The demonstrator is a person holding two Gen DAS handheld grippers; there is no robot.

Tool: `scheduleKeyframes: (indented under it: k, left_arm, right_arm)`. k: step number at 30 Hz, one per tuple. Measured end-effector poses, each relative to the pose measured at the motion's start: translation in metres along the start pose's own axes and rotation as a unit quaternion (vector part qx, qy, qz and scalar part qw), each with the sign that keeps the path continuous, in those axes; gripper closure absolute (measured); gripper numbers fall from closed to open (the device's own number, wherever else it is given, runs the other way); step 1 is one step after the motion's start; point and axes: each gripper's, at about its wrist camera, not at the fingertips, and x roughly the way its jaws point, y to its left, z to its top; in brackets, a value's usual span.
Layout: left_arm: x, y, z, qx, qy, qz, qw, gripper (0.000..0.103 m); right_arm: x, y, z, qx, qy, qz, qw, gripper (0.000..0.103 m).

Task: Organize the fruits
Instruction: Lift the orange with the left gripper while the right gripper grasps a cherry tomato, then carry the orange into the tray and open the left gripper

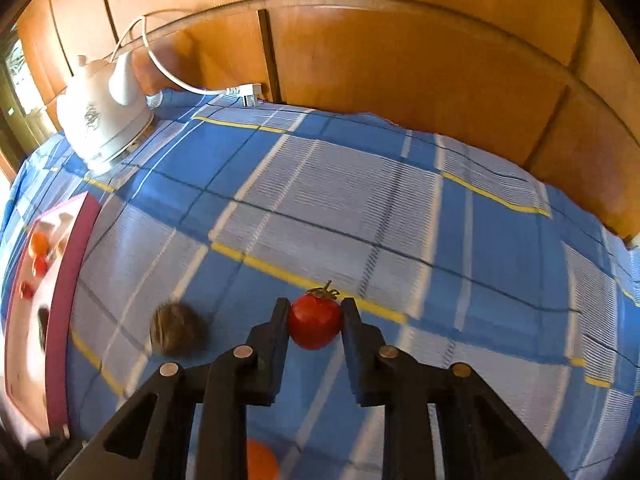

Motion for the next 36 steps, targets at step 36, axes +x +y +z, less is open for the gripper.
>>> scheduleKeyframes:
  k: [36]
  left_arm:
    - [-0.125,0.080,0.028,-0.098,-0.069,0.122,0.9853,0.071]
  right_arm:
    - [0.009,-0.032,-0.074,-0.010,0.044,-0.010,0.999,0.078]
